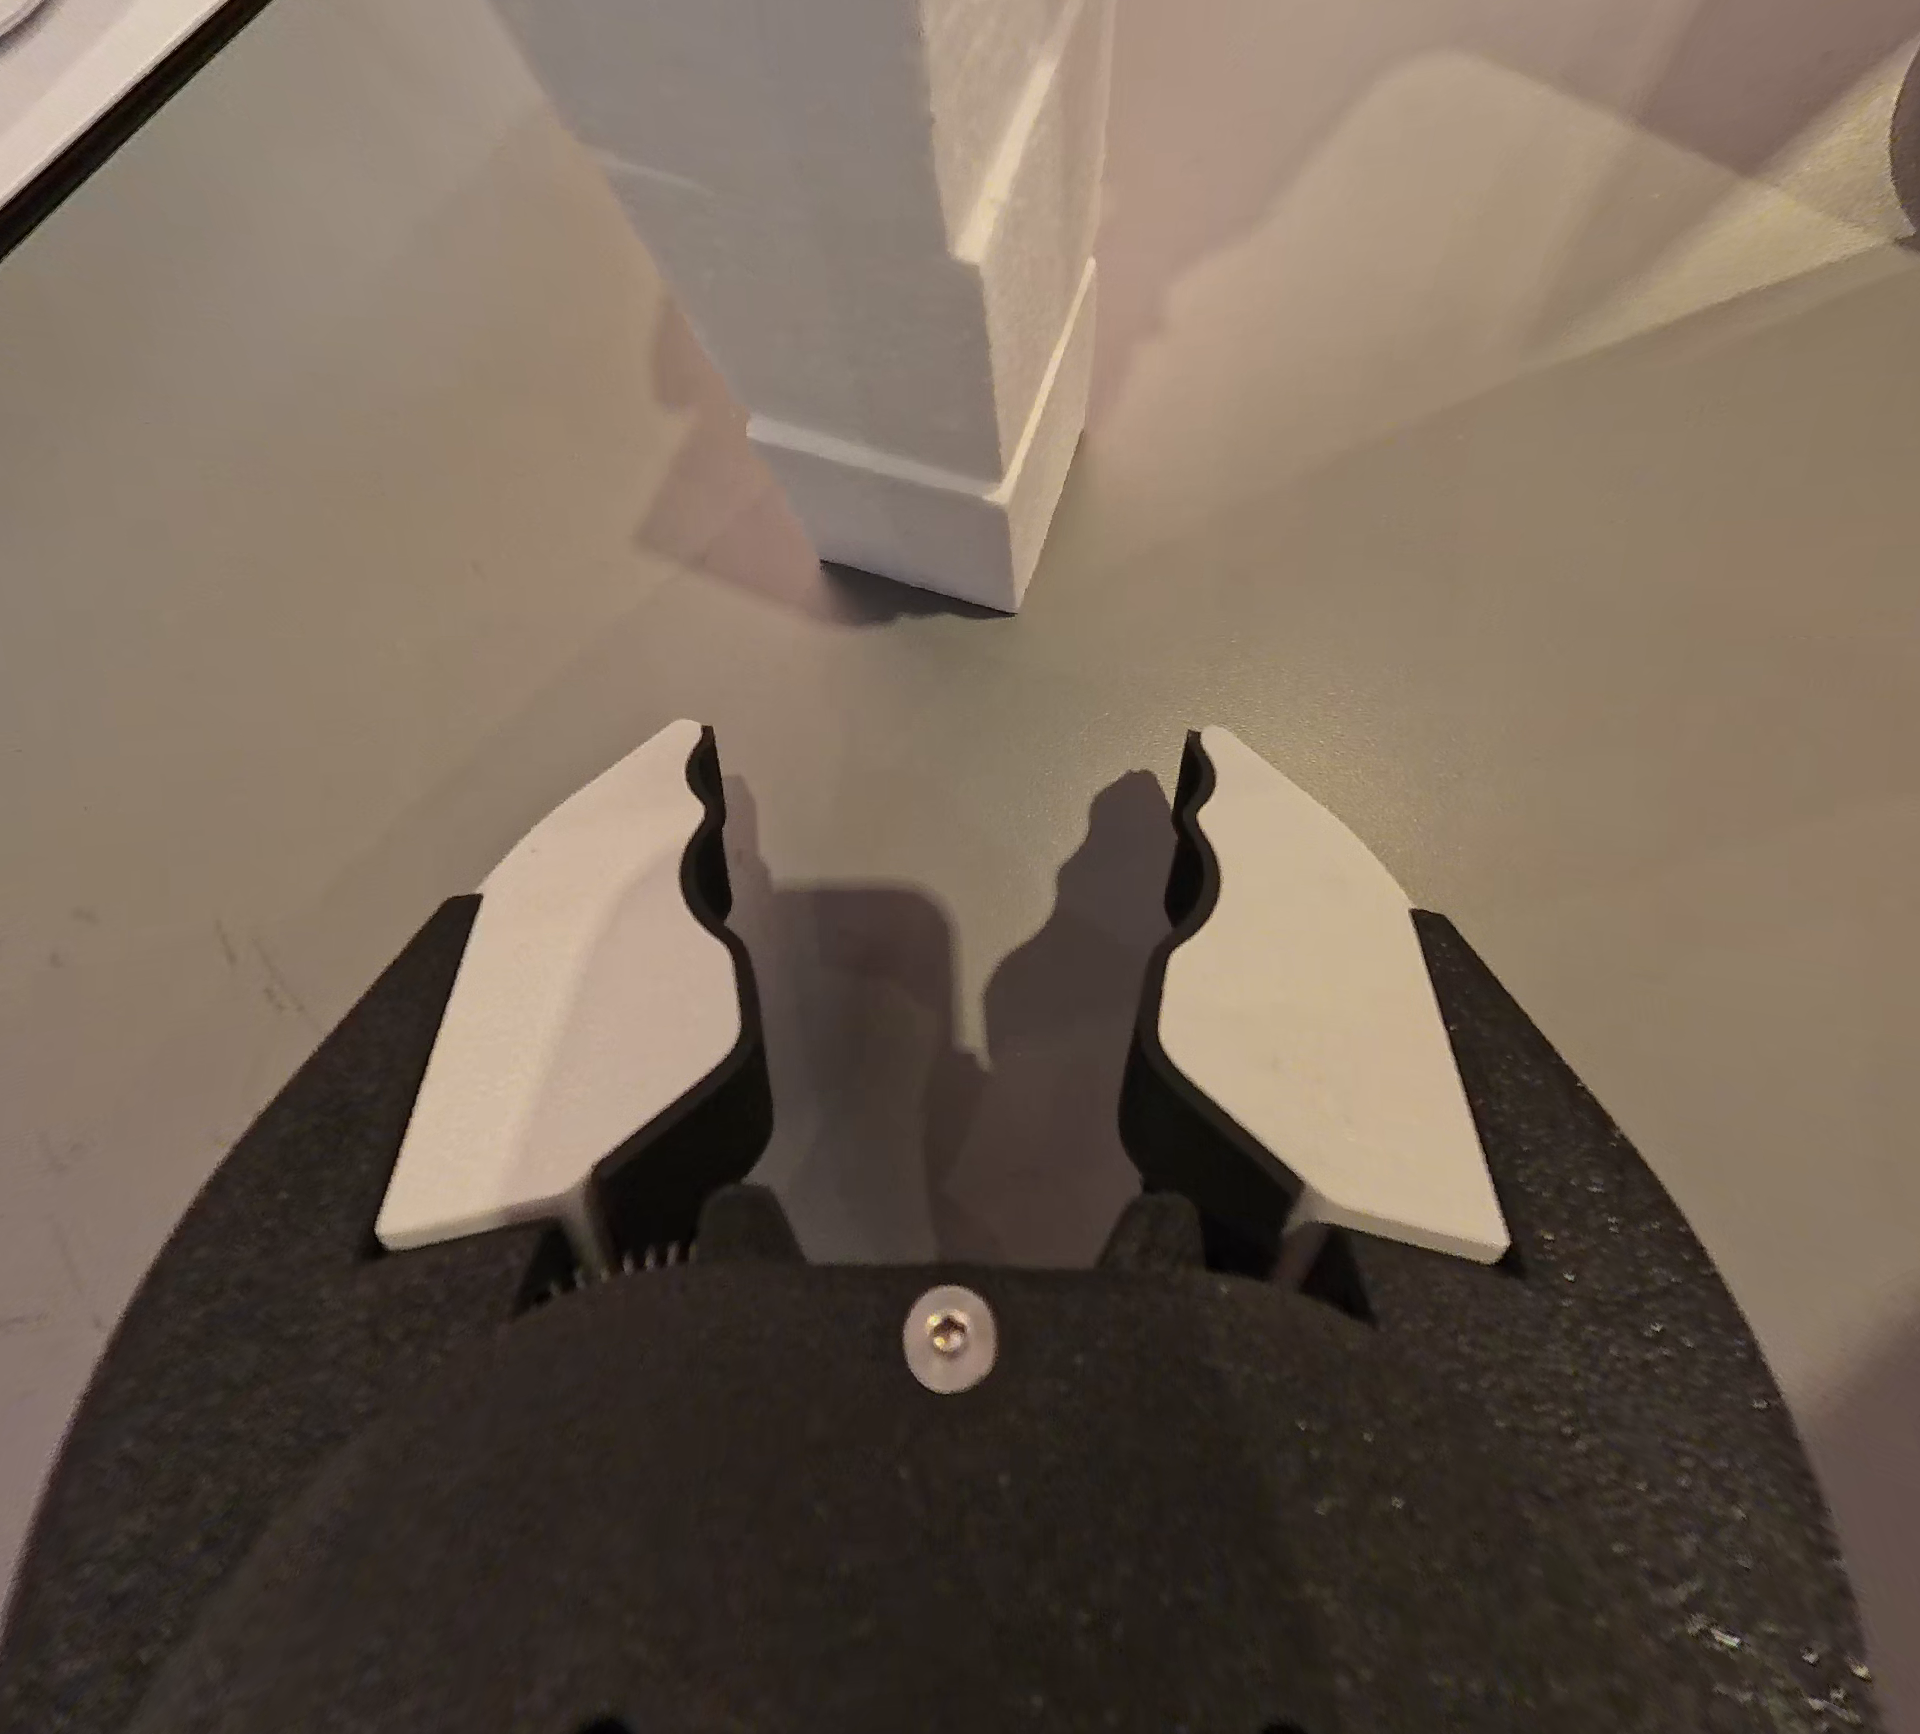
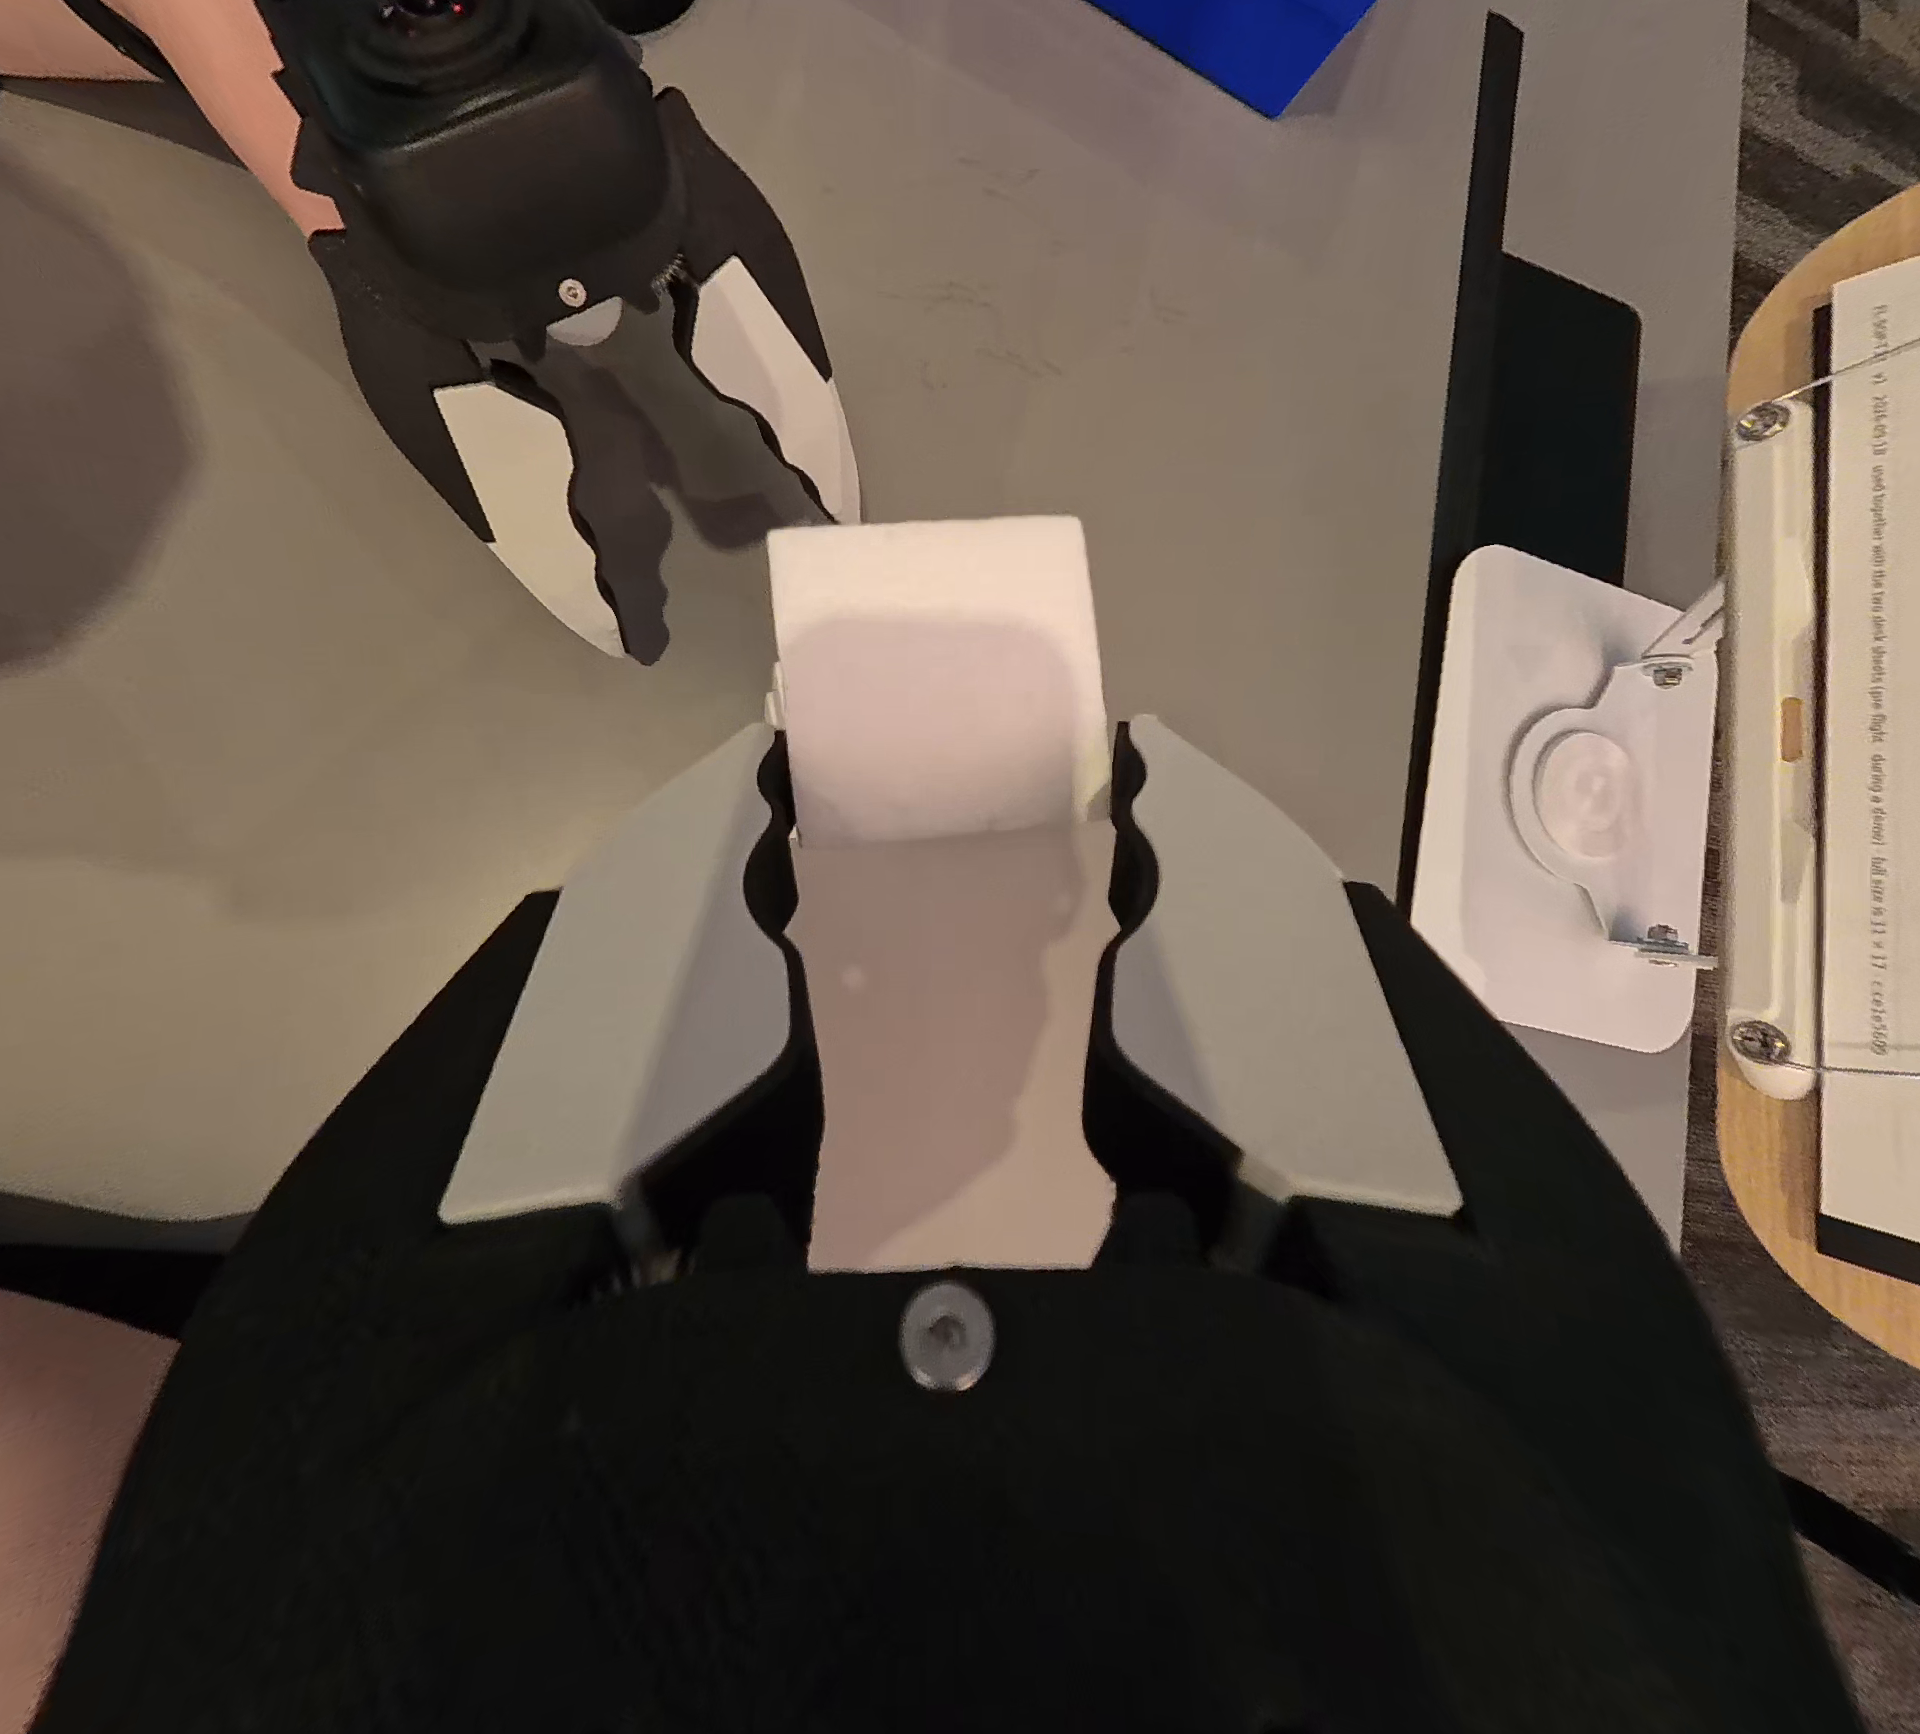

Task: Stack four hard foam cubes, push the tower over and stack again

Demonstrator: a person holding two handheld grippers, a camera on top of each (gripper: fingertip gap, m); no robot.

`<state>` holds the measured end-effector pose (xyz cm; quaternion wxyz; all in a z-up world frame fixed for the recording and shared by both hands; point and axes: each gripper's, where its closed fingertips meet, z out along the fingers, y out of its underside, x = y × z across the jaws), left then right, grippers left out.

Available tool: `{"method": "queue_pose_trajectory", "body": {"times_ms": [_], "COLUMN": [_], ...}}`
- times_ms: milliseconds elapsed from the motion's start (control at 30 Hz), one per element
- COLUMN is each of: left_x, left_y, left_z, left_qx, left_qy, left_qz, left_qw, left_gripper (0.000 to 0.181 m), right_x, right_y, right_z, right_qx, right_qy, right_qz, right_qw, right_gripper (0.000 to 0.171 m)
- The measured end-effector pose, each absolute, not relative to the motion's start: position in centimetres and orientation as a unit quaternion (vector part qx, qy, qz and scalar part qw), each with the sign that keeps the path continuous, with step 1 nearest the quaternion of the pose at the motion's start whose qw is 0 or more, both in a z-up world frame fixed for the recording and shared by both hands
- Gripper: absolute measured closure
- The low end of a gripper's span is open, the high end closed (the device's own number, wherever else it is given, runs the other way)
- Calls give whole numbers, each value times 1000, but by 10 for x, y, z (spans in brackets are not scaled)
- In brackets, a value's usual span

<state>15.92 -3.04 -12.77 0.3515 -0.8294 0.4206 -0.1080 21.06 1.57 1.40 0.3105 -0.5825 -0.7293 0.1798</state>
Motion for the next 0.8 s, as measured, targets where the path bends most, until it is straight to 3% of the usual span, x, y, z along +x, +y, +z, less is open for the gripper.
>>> {"method": "queue_pose_trajectory", "body": {"times_ms": [133,267,433,567,667,733,800], "left_x": [159,158,150,142,138,138,140], "left_y": [-30,-29,-19,-2,6,13,20], "left_z": [-129,-131,-134,-145,-151,-145,-135], "left_qx": [-830,-832,-837,-841,-841,-828,-812], "left_qy": [422,418,402,379,363,353,345], "left_qz": [-106,-106,-94,-92,-106,-121,-137], "left_qw": [350,349,360,375,387,417,450], "left_gripper": [98,98,100,112,121,135,150], "right_x": [209,211,218,239,263,282,301], "right_y": [17,19,5,7,32,56,72], "right_z": [13,12,49,84,80,69,62], "right_qx": [-577,-570,-522,-509,-552,-598,-633], "right_qy": [-732,-735,-713,-646,-594,-562,-540], "right_qz": [173,161,242,321,313,279,252], "right_qw": [320,330,401,469,495,500,494], "right_gripper": [111,94,89,90,87,102,143]}}
